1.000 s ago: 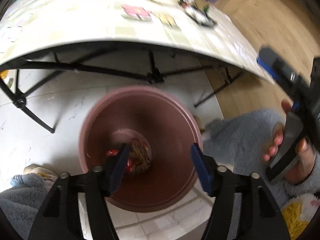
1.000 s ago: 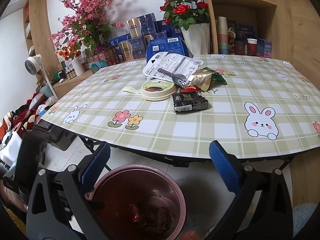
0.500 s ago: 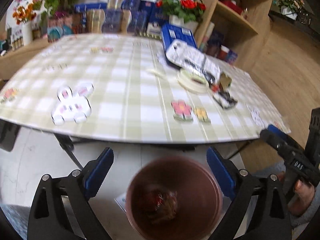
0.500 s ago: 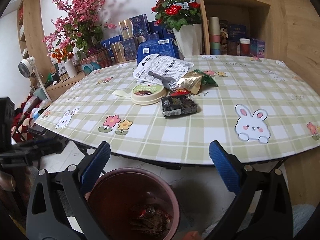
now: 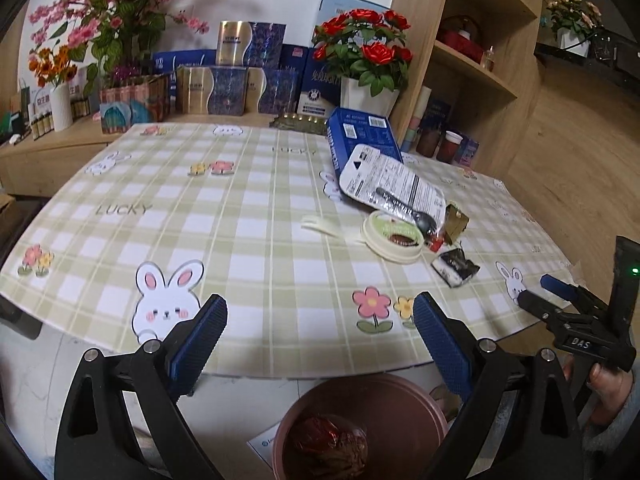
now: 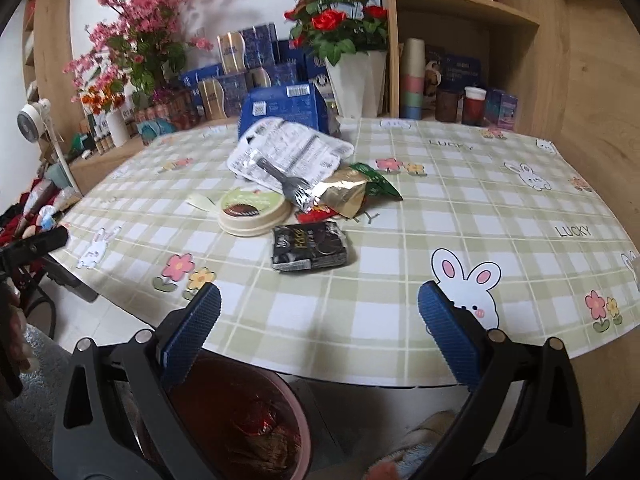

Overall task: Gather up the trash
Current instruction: 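Move both grippers back over the table toward the remaining trash, then grasp the black tissue pack with the right gripper while the left gripper approaches the yogurt lid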

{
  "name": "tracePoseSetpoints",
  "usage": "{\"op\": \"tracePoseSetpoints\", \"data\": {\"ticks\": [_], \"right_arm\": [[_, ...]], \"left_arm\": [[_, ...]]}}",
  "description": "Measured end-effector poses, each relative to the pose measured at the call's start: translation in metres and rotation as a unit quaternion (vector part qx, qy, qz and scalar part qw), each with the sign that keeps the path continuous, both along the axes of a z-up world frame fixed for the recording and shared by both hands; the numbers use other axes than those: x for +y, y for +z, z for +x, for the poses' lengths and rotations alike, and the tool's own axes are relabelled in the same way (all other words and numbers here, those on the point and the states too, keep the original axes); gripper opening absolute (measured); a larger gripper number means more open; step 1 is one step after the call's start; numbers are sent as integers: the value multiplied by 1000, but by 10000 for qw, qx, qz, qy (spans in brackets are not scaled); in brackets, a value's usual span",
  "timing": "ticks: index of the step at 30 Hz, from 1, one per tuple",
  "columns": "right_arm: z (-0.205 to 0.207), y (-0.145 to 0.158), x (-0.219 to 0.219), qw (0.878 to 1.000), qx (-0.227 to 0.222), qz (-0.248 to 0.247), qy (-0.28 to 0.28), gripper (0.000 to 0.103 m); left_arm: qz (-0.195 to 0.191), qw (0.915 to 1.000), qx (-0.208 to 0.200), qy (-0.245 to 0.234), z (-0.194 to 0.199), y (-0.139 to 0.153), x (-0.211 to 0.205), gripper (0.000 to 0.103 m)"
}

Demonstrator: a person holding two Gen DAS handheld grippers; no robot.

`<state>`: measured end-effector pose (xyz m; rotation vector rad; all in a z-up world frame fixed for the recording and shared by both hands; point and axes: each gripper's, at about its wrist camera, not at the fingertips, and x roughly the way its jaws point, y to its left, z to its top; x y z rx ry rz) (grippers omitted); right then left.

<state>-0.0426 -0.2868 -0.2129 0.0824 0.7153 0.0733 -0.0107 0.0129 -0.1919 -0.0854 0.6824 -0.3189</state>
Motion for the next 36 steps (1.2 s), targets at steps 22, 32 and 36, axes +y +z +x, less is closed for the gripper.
{"op": "tracePoseSetpoints", "data": {"ticks": [22, 32, 36], "right_arm": [[105, -42, 5, 9928, 1090, 190, 468, 97], [118, -43, 23, 9854, 1360, -361, 953, 77], [120, -42, 24, 9838, 1395, -496, 1007, 66]], "left_arm": [[398, 9991, -59, -135, 48, 22, -17, 92], [302, 9993, 87, -184, 82, 8, -34, 92], [191, 9989, 215, -364, 91, -1, -46, 92]]}}
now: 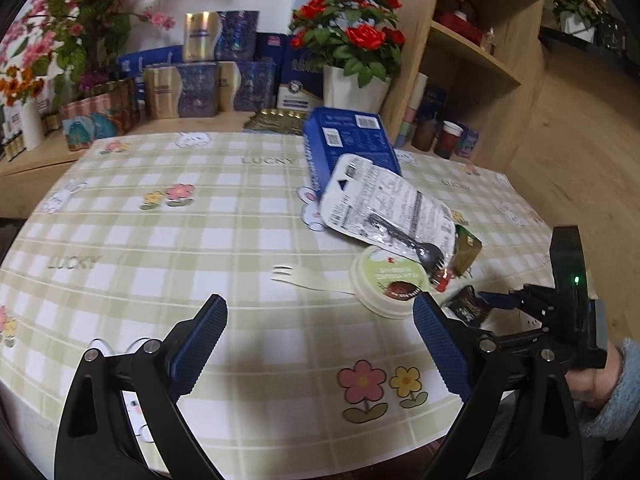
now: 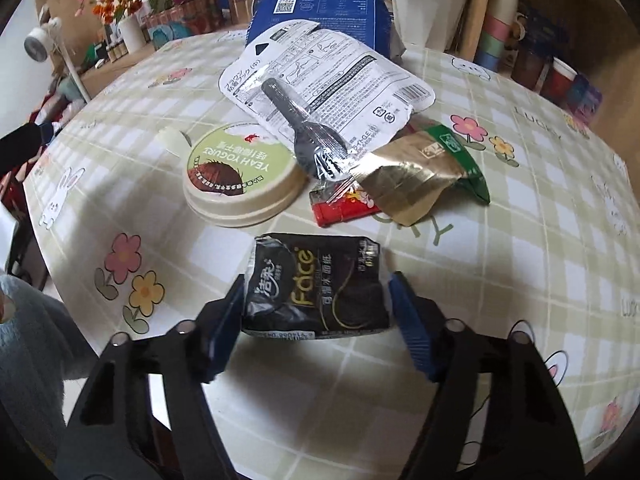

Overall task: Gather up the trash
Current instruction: 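Grasp the black tissue pack with the right gripper while the left gripper approaches the yogurt lid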

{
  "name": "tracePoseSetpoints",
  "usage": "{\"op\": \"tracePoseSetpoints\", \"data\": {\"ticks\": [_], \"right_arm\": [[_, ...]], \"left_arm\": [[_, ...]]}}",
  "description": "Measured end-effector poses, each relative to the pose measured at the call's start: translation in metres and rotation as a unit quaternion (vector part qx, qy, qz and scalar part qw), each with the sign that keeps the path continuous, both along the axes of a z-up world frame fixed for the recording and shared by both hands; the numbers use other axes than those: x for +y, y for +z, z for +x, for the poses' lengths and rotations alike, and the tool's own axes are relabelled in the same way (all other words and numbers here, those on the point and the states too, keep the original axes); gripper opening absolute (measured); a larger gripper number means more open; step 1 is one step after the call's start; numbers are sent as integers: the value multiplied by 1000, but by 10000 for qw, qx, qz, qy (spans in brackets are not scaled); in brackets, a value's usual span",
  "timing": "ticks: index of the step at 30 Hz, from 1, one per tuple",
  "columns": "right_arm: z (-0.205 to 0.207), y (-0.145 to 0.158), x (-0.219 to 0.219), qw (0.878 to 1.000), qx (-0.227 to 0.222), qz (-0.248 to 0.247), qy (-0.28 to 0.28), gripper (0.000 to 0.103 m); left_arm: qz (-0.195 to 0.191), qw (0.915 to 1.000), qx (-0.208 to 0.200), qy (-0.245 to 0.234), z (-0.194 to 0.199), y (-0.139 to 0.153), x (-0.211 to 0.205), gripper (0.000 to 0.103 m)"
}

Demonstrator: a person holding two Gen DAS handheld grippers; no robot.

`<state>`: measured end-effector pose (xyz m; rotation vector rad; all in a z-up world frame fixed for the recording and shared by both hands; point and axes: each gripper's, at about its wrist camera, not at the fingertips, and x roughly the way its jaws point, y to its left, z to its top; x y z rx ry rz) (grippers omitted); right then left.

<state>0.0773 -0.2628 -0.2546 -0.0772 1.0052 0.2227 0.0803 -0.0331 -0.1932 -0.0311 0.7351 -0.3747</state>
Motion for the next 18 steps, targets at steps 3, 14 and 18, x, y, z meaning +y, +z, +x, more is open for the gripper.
{"op": "tracePoseSetpoints", "data": {"ticks": [3, 14, 18], "right_arm": [[-1, 0, -2, 10000, -24, 71, -33, 65], [-3, 18, -12, 9986, -235, 446, -159, 64], [-4, 23, -20, 9976, -324, 540, -276, 64]], "left_arm": [[97, 9999, -12, -132, 5, -3, -7, 92], [73, 9998, 53, -198, 21, -11, -14, 92], [97, 9996, 69, -243, 24, -12, -19, 92]]}}
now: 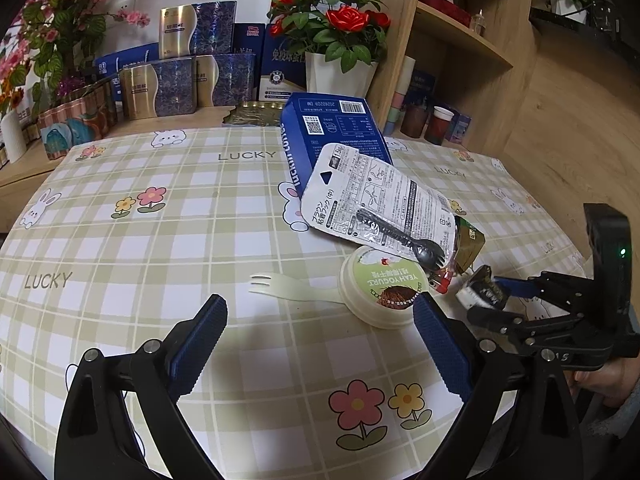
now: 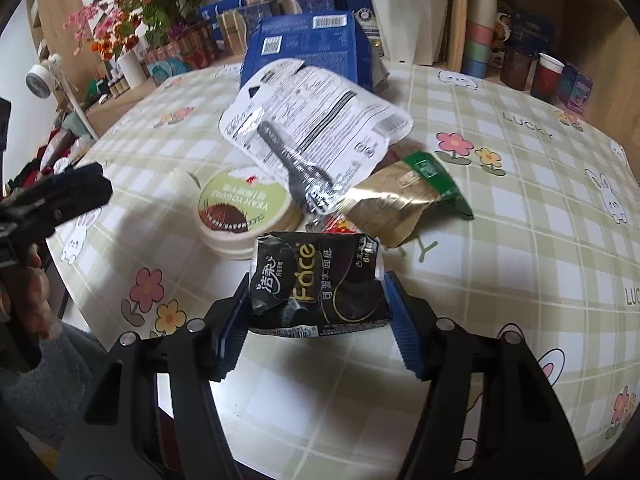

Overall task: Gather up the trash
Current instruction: 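Grasp the black tissue pack with the right gripper while the left gripper approaches the yogurt lid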

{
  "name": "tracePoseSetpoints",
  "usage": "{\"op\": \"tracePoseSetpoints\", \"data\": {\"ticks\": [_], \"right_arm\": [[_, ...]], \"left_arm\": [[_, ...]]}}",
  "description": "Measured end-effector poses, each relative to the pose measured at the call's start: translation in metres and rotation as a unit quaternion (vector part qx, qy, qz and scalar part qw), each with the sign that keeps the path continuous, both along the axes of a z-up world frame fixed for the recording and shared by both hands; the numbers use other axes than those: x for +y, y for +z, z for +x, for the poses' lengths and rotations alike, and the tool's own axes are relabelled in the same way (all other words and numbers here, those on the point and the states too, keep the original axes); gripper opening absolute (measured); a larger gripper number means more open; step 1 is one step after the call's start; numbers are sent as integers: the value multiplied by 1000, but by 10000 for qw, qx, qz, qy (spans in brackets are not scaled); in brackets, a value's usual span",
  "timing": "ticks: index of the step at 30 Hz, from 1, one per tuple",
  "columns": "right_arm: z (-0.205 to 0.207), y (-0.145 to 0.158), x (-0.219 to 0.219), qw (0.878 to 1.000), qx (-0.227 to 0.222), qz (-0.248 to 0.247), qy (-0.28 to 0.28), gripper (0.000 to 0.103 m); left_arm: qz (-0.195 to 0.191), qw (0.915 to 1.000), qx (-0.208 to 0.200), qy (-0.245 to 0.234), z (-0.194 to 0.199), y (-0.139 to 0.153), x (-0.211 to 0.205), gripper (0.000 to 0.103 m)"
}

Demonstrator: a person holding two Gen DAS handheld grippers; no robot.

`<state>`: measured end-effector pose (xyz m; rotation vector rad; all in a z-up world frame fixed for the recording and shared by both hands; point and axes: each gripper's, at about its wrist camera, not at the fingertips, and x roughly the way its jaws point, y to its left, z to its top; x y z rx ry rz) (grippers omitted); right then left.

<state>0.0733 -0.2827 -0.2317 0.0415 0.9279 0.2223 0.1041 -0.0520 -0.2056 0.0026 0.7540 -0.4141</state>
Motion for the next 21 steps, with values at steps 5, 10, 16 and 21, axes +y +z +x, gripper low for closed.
{"op": "tracePoseSetpoints", "data": {"ticks": [5, 10, 16, 21], "right_arm": [[0, 2, -7, 9999, -53, -1, -105, 64], [1, 5, -15, 9997, -117, 62, -217, 64], [2, 8, -24, 9991, -211, 116, -346, 64], [3, 9, -31, 9984, -248, 195, -459, 63]], "left_arm": [[13, 10000, 7, -60, 4, 0, -7, 92], [67, 9998, -28, -162, 5, 1, -14, 92], [170, 9994, -29, -283, 8, 1, -25, 92], [203, 9990, -4, -389, 11, 1, -34, 92]]}}
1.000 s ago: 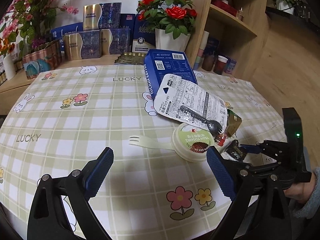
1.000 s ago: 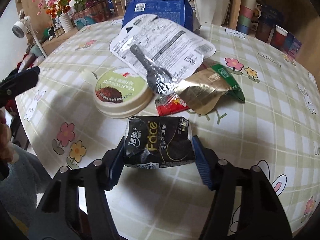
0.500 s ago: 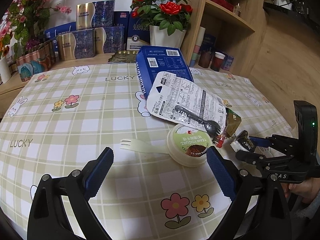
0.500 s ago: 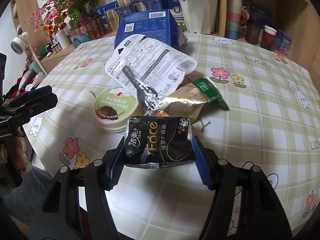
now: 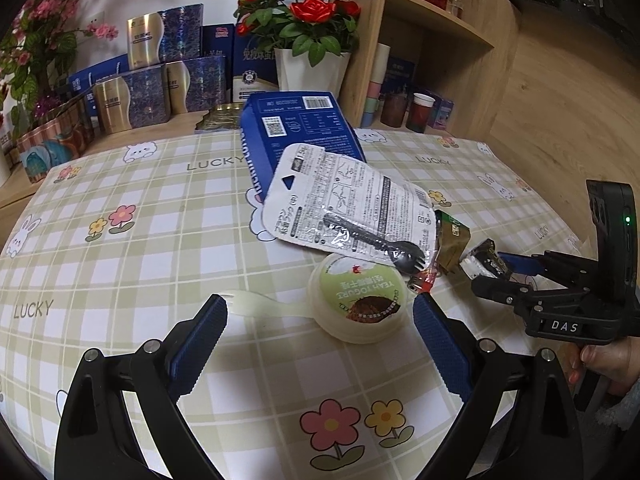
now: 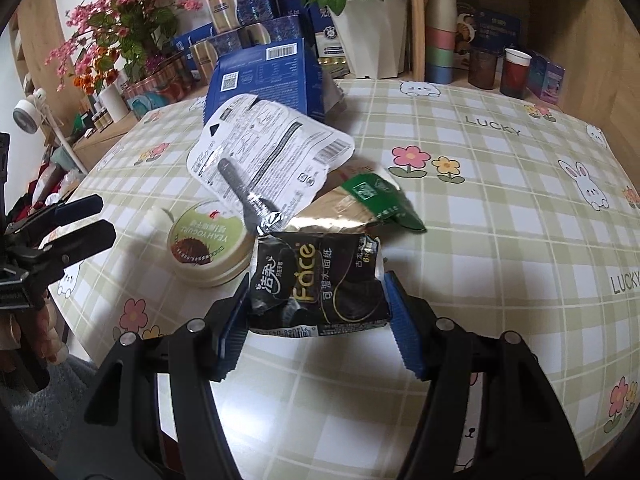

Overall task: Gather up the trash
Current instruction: 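Grasp the black tissue pack with the right gripper while the left gripper approaches the yogurt lid, then grasp the round yogurt lid with the left gripper and lift it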

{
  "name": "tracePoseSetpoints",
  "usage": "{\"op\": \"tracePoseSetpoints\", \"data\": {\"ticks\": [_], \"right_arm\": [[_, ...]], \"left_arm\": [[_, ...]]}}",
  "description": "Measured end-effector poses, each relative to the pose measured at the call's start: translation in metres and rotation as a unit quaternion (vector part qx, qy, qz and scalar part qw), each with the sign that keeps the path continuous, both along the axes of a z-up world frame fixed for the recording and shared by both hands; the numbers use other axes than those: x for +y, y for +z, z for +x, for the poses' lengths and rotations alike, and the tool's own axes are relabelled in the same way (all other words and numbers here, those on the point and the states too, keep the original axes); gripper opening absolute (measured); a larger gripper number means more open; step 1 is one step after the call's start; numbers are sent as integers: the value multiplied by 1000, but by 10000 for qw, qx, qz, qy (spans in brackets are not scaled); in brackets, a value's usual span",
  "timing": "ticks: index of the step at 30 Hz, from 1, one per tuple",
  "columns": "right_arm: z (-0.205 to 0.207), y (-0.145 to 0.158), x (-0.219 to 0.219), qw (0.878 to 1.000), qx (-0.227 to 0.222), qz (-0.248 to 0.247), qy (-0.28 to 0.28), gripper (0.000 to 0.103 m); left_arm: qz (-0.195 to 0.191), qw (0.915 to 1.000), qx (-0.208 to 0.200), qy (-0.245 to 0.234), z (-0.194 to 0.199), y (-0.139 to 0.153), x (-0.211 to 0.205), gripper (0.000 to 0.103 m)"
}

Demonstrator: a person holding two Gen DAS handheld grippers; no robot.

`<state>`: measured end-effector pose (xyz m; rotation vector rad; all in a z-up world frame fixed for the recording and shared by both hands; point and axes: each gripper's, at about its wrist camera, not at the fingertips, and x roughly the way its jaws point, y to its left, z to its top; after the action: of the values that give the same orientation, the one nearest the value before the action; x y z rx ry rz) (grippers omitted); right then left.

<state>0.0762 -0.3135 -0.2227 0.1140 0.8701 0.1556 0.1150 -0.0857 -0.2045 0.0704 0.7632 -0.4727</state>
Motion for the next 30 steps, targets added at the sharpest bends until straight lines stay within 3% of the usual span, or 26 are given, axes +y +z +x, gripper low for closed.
{"op": "tracePoseSetpoints", "data": {"ticks": [10, 15, 26, 28, 30], "right_arm": [[-3, 0, -10, 9998, -67, 131, -100, 63], [-4, -1, -14, 9997, -75, 176, -131, 63], [-4, -2, -15, 9997, -64, 204, -124, 63], [-4, -4, -15, 9997, -22, 204, -116, 63], [-2, -5, -15, 9998, 7, 188, -108, 63]], "left_arm": [[251, 9988, 266, -328, 13, -15, -29, 92], [691, 9952, 300, -617, 20, -29, -56, 92], [1029, 9915, 691, -399, 46, -54, -71, 92], [1024, 9910, 743, -436, 46, -56, -69, 82], [1012, 9911, 771, -392, 45, -56, -67, 82]]}}
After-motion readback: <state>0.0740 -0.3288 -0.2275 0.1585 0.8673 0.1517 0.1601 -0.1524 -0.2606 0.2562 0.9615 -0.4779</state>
